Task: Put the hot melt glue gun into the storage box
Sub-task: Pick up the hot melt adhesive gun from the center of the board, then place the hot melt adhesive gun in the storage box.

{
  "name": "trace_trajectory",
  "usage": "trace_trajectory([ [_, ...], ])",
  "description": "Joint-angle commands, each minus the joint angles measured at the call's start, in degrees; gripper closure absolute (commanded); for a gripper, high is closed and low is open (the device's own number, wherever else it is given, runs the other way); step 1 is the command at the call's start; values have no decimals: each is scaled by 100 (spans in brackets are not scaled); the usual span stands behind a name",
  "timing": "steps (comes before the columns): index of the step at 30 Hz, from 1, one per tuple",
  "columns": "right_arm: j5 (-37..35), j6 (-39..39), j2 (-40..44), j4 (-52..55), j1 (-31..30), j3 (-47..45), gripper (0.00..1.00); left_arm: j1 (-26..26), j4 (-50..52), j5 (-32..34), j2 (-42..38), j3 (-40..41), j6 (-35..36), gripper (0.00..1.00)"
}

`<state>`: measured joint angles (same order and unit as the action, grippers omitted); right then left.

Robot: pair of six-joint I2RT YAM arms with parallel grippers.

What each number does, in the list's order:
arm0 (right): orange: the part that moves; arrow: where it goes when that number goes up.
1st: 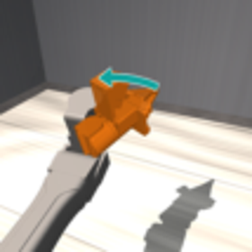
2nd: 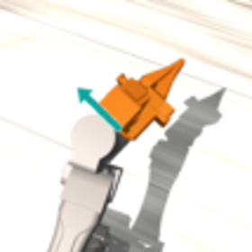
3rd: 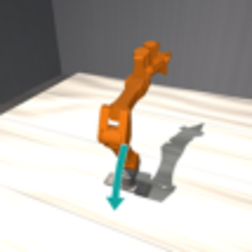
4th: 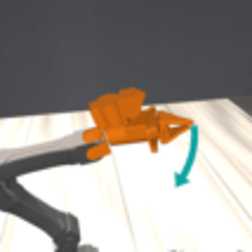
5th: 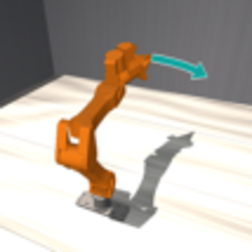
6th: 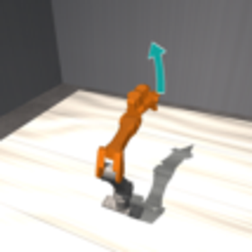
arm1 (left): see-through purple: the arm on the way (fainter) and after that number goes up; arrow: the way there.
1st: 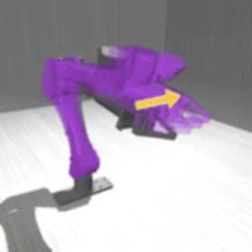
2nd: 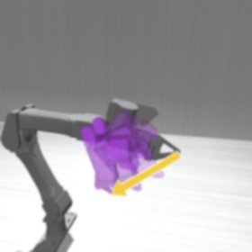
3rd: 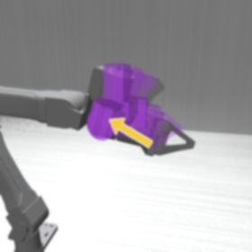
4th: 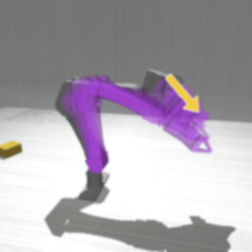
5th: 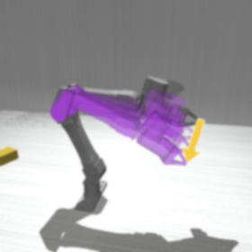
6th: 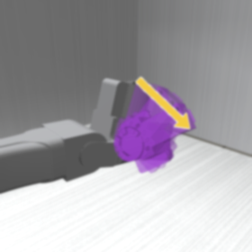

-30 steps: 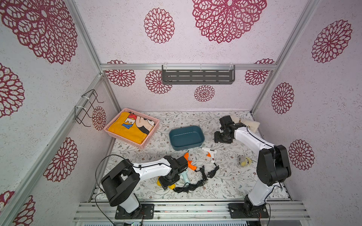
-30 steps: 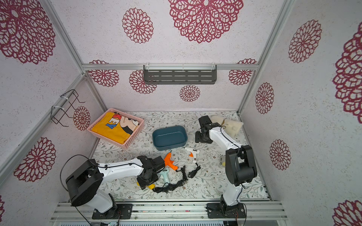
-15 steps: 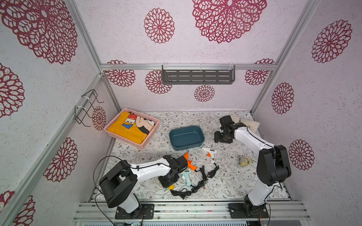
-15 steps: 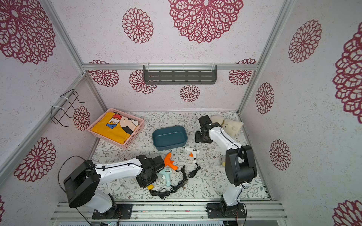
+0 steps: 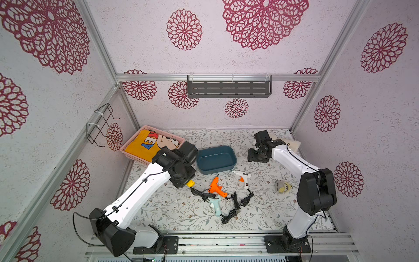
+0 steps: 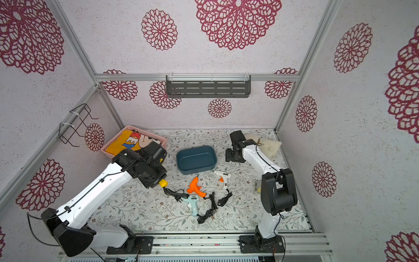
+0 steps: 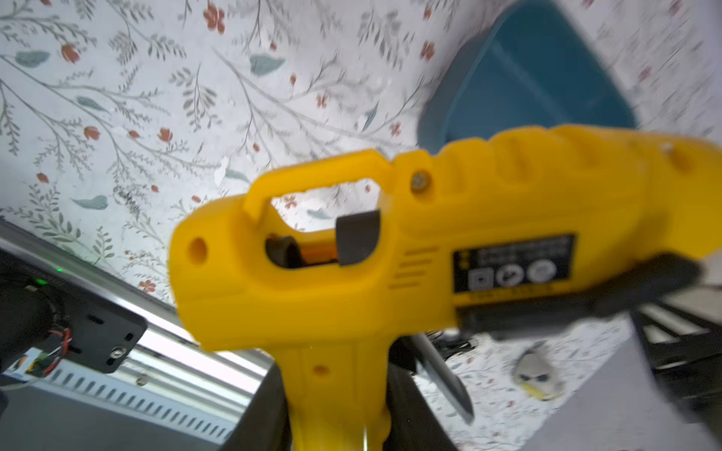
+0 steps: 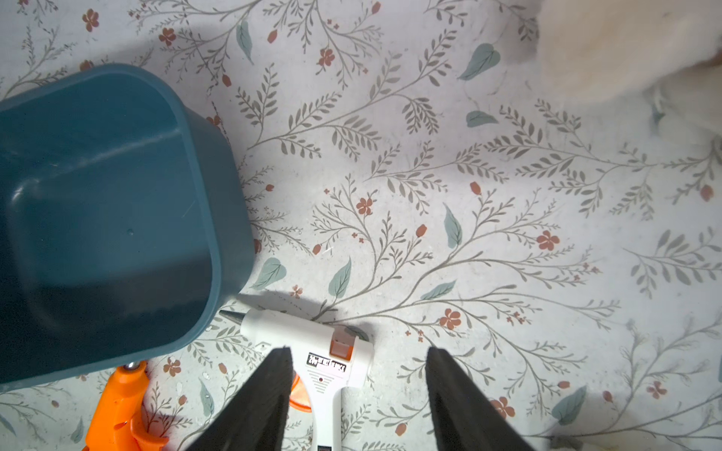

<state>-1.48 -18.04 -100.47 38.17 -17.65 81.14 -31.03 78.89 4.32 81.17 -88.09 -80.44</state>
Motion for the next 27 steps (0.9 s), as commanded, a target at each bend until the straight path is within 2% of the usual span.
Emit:
trace_trajectory([
  [1, 93, -78, -39, -166, 23, 69, 39, 528, -222, -66, 825, -969, 580, 100],
  [3, 127, -106, -35, -231, 26, 66, 39, 786, -577, -282, 1389, -1617, 681, 100],
  [6, 129, -146, -1, -337, 29, 34, 39, 990, -1239, -780, 2174, -2226, 352, 100],
  [12, 101, -313, 188, -495, 65, -163, 39, 1032, -2888, -1482, 3190, -2293, -1203, 100],
  [19, 34, -376, 370, -479, 126, -327, 39, 839, -2941, -1437, 4198, -3209, -2079, 100],
  [27, 73, -334, 415, -491, 195, -428, 39, 368, -3133, -1374, 4241, -2768, -2932, 100],
])
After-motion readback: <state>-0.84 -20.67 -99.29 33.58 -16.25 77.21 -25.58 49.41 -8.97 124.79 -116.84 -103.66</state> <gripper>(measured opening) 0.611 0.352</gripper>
